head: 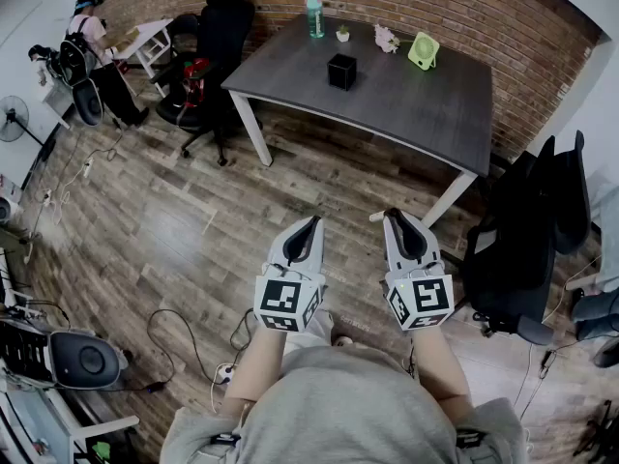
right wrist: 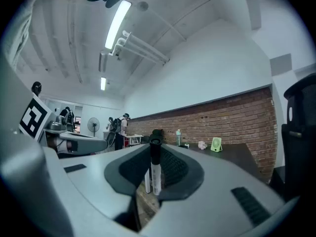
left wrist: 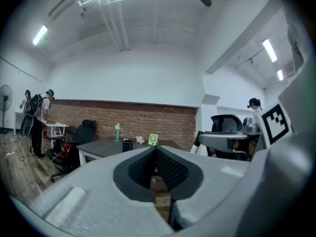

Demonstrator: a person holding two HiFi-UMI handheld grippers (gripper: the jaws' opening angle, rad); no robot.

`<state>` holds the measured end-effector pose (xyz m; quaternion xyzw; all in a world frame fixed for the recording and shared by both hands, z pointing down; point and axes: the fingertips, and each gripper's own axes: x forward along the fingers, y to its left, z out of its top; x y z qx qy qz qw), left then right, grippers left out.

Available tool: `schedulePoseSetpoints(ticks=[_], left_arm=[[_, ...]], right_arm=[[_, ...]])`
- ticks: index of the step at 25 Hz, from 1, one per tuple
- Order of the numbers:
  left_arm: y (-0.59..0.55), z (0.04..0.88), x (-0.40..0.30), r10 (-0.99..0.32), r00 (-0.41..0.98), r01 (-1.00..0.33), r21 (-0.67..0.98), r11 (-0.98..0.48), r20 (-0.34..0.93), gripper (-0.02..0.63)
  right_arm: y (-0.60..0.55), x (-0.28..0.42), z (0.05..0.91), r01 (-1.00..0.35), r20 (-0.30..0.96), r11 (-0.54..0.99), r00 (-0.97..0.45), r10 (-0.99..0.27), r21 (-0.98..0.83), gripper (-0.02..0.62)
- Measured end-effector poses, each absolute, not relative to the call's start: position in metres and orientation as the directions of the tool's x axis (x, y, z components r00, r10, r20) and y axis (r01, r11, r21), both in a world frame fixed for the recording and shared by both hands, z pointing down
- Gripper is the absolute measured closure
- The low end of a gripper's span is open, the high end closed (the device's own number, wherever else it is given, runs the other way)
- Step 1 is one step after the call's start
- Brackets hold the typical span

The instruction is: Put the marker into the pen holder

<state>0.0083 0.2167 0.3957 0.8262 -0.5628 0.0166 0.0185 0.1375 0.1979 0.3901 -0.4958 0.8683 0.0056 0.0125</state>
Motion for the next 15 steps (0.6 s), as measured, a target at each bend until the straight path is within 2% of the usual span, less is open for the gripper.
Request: schedulePoseSetpoints(ticks=[15], left_arm=[[0.277, 0.4, 0.003, -0.95, 0.308, -0.951, 0.009, -0.308, 0.052, 0.588]], right_arm=[[0.267, 0.129, 0.384, -0.831, -0.055, 0.556, -0.557, -0.829, 0.036, 0.531]])
